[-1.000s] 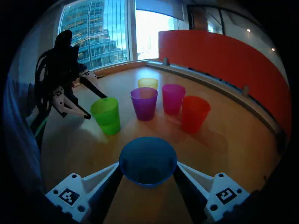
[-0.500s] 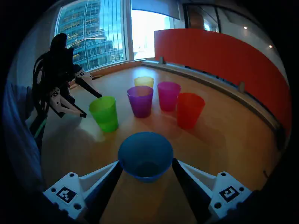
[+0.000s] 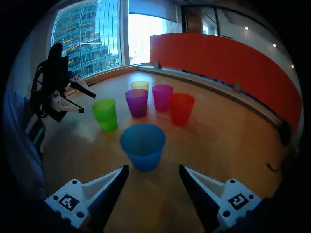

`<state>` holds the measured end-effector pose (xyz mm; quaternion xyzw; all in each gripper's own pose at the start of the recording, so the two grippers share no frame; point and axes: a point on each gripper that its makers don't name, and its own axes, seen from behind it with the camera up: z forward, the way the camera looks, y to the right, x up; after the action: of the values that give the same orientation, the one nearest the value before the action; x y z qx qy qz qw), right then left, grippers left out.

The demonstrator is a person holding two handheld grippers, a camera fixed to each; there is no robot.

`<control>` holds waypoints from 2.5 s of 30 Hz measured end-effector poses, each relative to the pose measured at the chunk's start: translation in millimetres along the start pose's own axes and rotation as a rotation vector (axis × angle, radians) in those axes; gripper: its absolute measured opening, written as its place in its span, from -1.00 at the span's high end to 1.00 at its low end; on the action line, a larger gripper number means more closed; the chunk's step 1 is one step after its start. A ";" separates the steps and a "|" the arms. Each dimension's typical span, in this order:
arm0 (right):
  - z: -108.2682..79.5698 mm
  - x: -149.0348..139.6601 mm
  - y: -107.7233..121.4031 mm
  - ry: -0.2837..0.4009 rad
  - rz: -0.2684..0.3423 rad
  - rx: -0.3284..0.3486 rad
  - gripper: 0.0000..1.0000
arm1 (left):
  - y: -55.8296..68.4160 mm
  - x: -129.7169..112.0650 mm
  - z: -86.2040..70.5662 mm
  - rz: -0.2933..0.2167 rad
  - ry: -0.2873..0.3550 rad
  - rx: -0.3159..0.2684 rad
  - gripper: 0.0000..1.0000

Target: Pour water

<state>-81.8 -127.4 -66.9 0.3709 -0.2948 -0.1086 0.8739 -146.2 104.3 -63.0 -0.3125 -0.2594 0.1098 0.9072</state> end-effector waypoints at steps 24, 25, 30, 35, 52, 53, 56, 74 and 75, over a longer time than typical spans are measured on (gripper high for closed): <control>-54.7 39.7 48.4 0.250 0.114 -0.304 -1.00 | -66.6 48.5 -64.5 -0.100 0.334 0.357 -0.96; -58.2 43.2 52.6 0.267 0.116 -0.327 -1.00 | -69.1 49.9 -67.0 -0.108 0.349 0.373 -0.96; -73.6 58.9 69.1 0.341 0.130 -0.416 -1.00 | -77.9 56.9 -77.3 -0.131 0.404 0.440 -0.96; -86.0 74.3 80.5 0.420 0.161 -0.480 -1.00 | -80.1 64.8 -85.3 -0.151 0.459 0.486 -0.96; -124.6 105.1 112.6 0.629 0.188 -0.721 -0.99 | -93.6 82.8 -105.3 -0.183 0.568 0.607 -0.96; -127.3 106.0 114.3 0.641 0.192 -0.735 -0.99 | -94.5 82.8 -105.5 -0.185 0.569 0.612 -0.96; -133.5 106.5 118.7 0.669 0.203 -0.773 -0.99 | -97.1 81.5 -107.3 -0.195 0.575 0.632 -0.96; -127.0 86.9 117.4 0.667 0.248 -0.799 -0.99 | -101.5 65.4 -89.7 -0.229 0.558 0.664 -0.96; -126.6 86.3 117.1 0.663 0.243 -0.802 -0.99 | -101.8 63.9 -88.2 -0.230 0.555 0.665 -0.96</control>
<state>59.5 -6.6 -15.8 -0.0144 0.0212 0.0124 0.9996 -41.2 2.9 -32.9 0.0093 0.0104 -0.0023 0.9999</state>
